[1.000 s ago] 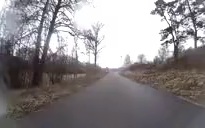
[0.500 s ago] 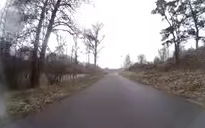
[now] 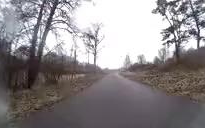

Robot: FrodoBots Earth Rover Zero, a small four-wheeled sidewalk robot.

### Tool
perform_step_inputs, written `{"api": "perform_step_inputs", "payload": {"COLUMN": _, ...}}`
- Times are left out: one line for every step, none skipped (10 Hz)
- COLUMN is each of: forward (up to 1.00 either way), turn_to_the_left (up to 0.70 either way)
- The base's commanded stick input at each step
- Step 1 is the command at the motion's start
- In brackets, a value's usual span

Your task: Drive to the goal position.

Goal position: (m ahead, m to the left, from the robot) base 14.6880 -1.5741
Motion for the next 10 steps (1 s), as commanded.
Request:
{"api": "perform_step_inputs", "payload": {"forward": 0.85, "turn_to_the_left": 0.0}}
{"api": "perform_step_inputs", "payload": {"forward": 0.85, "turn_to_the_left": 0.0}}
{"api": "perform_step_inputs", "payload": {"forward": 0.84, "turn_to_the_left": 0.0}}
{"api": "perform_step_inputs", "payload": {"forward": 0.85, "turn_to_the_left": 0.0}}
{"api": "perform_step_inputs", "payload": {"forward": 0.85, "turn_to_the_left": 0.0}}
{"api": "perform_step_inputs", "payload": {"forward": 0.85, "turn_to_the_left": 0.0}}
{"api": "perform_step_inputs", "payload": {"forward": 0.85, "turn_to_the_left": 0.0}}
{"api": "perform_step_inputs", "payload": {"forward": 0.85, "turn_to_the_left": 0.0}}
{"api": "perform_step_inputs", "payload": {"forward": 0.85, "turn_to_the_left": 0.0}}
{"api": "perform_step_inputs", "payload": {"forward": 0.85, "turn_to_the_left": 0.0}}
